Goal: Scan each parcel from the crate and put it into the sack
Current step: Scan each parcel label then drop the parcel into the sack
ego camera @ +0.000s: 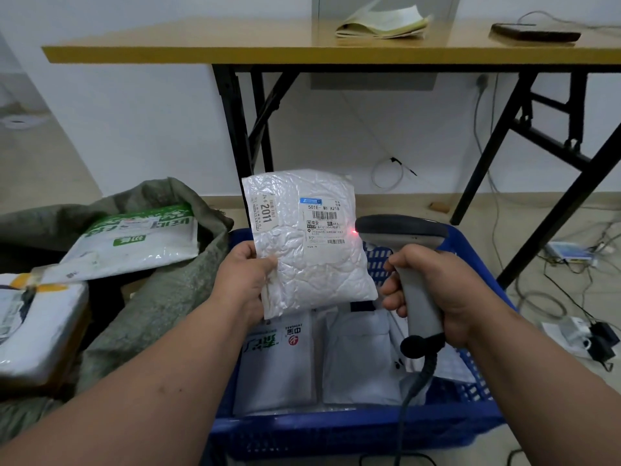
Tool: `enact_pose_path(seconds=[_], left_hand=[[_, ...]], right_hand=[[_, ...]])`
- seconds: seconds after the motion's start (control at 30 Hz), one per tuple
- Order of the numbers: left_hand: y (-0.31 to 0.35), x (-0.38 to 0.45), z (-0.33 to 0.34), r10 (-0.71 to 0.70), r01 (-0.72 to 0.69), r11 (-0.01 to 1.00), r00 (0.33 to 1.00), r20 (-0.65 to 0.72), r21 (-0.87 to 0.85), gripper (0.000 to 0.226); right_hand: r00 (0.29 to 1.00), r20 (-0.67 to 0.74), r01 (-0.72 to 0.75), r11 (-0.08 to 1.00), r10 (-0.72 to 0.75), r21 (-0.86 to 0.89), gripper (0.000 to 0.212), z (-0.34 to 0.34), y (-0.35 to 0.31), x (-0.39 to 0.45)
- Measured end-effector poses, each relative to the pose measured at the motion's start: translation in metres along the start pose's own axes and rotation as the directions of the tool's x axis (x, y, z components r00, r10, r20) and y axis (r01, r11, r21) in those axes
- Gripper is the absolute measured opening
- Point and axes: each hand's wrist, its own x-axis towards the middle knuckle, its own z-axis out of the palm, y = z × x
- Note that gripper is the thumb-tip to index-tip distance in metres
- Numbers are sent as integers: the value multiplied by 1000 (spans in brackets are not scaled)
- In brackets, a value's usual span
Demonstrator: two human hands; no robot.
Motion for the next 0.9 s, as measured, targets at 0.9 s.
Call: enact_pose_path(seconds=[0.9], left_hand=[[4,4,-6,-5,5,1000,1000,-16,-20,22]], right_hand=[[1000,11,25,994,-24,-103,17,3,0,-3]])
